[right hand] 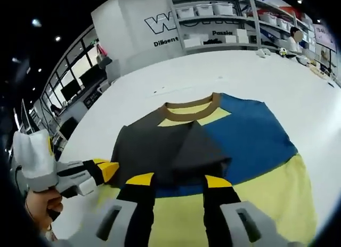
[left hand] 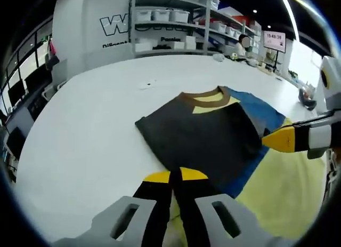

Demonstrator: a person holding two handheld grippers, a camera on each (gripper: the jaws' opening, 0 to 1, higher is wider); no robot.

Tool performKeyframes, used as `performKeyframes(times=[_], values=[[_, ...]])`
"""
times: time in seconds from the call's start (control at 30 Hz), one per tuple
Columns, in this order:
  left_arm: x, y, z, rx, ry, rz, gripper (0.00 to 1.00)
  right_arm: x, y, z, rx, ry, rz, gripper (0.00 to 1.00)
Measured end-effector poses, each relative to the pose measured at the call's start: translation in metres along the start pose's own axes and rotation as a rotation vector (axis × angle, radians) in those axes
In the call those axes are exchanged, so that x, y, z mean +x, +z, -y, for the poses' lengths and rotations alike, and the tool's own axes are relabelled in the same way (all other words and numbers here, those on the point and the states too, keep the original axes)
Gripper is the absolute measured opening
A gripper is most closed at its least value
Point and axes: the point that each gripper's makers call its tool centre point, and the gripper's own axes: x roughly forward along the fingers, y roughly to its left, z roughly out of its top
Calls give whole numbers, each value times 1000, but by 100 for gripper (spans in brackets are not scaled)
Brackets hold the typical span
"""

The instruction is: Fold the garment on the visible template until the final outline fits inside the template.

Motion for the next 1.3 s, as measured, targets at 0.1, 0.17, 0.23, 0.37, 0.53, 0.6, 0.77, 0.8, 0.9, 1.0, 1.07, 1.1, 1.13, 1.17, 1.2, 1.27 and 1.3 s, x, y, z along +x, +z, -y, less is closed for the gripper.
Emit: performKeyframes(times=[0.1,0.17,0.23,0.37,0.53,0.6,0.77,0.8,0.9,1.0,1.07,1.1,1.13,1.17,1.2,1.27,1.3], values=[[0,0,0,10,-3,0,2,7,-2,3,33,-31,-4,24],[0,0,0,7,-5,0,2,13,-4,2,41,-34,-14,20],[0,0,0,1,-5,1,2,16,-8,2,28,-43,-30,15],[0,0,0,4,-5,1,2,16,-11,6,15,-46,-35,0],[0,0,0,3,-4,4,2,9,-5,11,-26,-45,-19,0],[0,0,0,5,-4,3,2,1,2,27,-67,-94,-10,0],[0,0,0,6,-4,3,2,-14,17,64,-141,-209,-13,0],[0,0,0,12,-4,3,2,-15,20,70,-160,-220,-9,0],[0,0,0,4,-7,4,2,-19,30,85,-224,-251,-20,0],[0,0,0,10,-8,3,2,-16,46,96,-348,-261,-21,0],[0,0,0,8,-6,4,2,-8,57,102,-407,-257,-43,0],[0,0,0,7,-5,4,2,-6,59,104,-425,-253,-50,0],[0,0,0,8,-5,4,2,-3,66,108,-395,-260,-34,0],[0,0,0,11,-5,4,2,-2,68,109,-398,-260,-31,0],[0,0,0,13,-7,4,2,2,75,113,-412,-260,-28,0],[0,0,-1,9,-11,5,2,4,83,123,-434,-286,-26,0],[0,0,-1,8,-13,6,2,4,84,124,-436,-291,-28,0]])
